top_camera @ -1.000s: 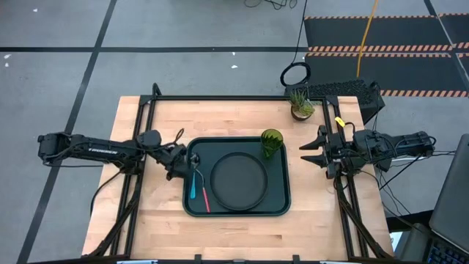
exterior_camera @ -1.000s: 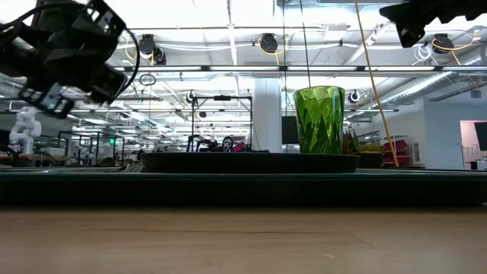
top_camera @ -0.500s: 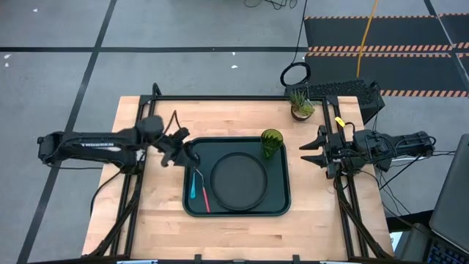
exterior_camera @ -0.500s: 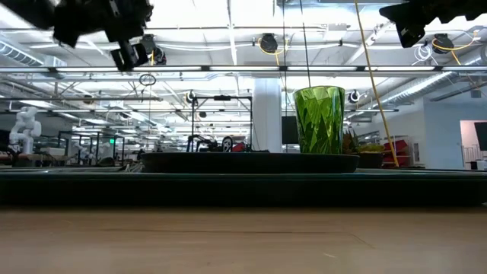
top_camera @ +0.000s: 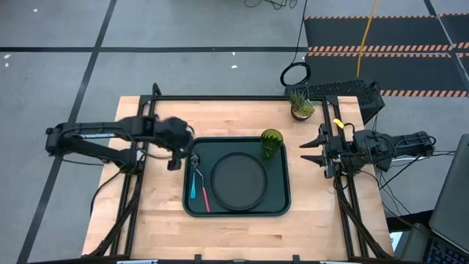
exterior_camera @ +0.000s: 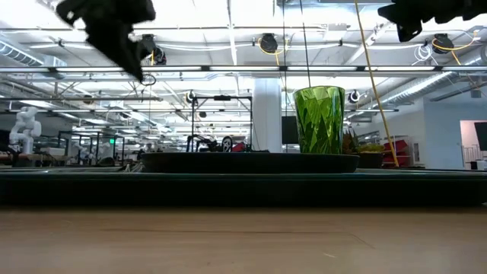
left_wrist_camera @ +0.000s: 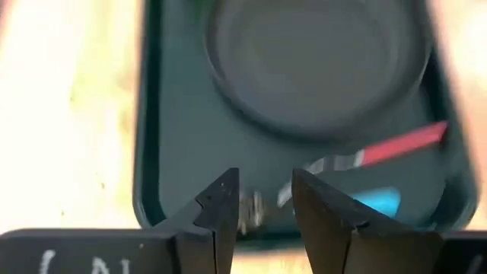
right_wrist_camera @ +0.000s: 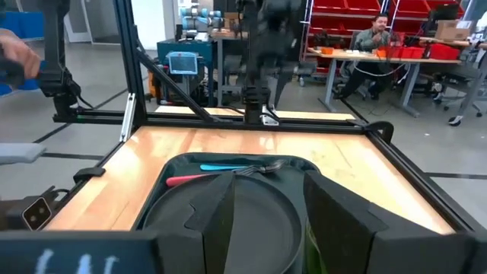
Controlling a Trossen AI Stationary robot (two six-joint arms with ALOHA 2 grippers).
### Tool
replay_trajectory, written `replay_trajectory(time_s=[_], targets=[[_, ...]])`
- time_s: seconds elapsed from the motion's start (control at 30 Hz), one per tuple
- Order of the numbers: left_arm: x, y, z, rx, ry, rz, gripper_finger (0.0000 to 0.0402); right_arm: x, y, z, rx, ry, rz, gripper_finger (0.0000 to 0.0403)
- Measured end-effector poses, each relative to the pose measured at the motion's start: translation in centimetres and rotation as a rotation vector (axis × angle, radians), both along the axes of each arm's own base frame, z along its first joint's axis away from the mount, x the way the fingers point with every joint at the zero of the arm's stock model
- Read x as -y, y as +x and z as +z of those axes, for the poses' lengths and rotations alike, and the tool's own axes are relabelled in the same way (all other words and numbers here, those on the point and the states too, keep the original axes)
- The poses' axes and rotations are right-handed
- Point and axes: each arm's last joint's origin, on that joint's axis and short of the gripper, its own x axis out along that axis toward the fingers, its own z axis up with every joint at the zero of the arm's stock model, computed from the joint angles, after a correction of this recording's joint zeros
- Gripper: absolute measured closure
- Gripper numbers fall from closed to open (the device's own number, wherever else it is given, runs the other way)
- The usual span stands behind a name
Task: Pick and place plate/cup/fork/spoon on tray
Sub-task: Adjust the pink fork
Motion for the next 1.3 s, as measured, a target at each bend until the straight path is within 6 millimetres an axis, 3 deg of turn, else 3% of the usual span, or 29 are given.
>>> replay_trajectory(time_s=[0.23,0.47,0.7,0.9,1.13,1.3], targets=[[1.3,2.7,-4.4,-0.289,0.063,-0.161,0.0277,0.0,0.0,0.0,0.0,0.007,0.0,0.0252],[1.6,4.2,-3.3,-0.255,0.094,-0.217,0.0277,0.0,0.1,0.6,0.056,0.228,-0.018,0.0252],[1.6,3.9,-3.0,-0.287,0.091,-0.228,0.0277,0.0,0.1,0.8,0.081,0.246,-0.016,0.0252],[2.1,4.4,-4.2,-0.352,0.07,-0.281,0.0277,0.1,0.3,0.9,0.093,0.213,-0.051,0.0252],[3.6,5.5,-6.4,-0.445,0.102,-0.401,0.0277,0.5,0.8,-0.1,0.098,0.13,-0.246,0.0252],[4.1,6.2,-6.9,-0.424,0.126,-0.425,0.0277,0.5,0.9,-0.8,0.078,0.121,-0.247,0.0252]])
